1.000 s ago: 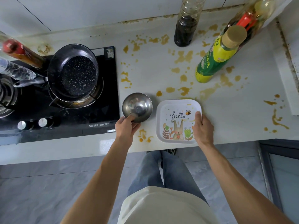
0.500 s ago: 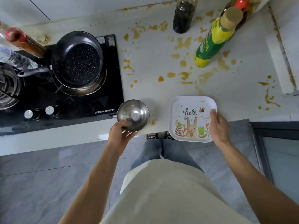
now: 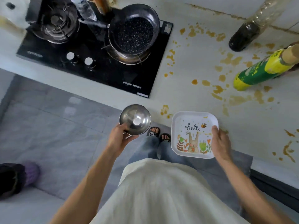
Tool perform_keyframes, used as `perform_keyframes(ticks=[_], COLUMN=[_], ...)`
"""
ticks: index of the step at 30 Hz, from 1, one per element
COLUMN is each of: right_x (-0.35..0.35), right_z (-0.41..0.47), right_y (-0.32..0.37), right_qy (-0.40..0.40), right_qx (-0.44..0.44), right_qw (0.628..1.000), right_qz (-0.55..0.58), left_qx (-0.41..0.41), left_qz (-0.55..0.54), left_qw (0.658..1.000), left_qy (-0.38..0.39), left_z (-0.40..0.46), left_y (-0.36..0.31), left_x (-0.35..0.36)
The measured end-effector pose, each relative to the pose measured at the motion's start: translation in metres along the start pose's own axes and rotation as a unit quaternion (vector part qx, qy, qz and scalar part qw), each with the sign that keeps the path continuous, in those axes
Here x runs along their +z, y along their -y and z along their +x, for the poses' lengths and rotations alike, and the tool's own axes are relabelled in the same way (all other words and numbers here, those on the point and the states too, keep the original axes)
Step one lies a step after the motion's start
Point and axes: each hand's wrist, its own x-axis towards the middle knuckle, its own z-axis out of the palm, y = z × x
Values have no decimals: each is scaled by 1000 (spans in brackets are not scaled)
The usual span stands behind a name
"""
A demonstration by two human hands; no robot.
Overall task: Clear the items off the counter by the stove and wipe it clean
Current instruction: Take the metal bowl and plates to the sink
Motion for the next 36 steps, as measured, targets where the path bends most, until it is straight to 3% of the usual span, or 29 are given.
perform_keyframes(ticks=[9,14,21,26,36], right_x=[51,106,204,265,342], right_z=[11,-16,-81,-127,-162], right_y=[67,113,163,183,225], right_qy=[141,209,284,321,309], right_qx=[-137,-190,-262,-282,-249], right_qw=[976,950,901,873,880], right_qz=[-98,-130,-200,-237,-261], left_qx=[-16,-29,-45,-47,32], left_qz=[-145,-262,-342,-390,-417], left_qw=[981,939,895,869,855], left_qy=[-130,-222,-284,-301,-308], left_z=[-63,-92,-124,-132,-113], left_y=[110,169,223,218,119], left_x=[-81,-129,-193,-245,-367])
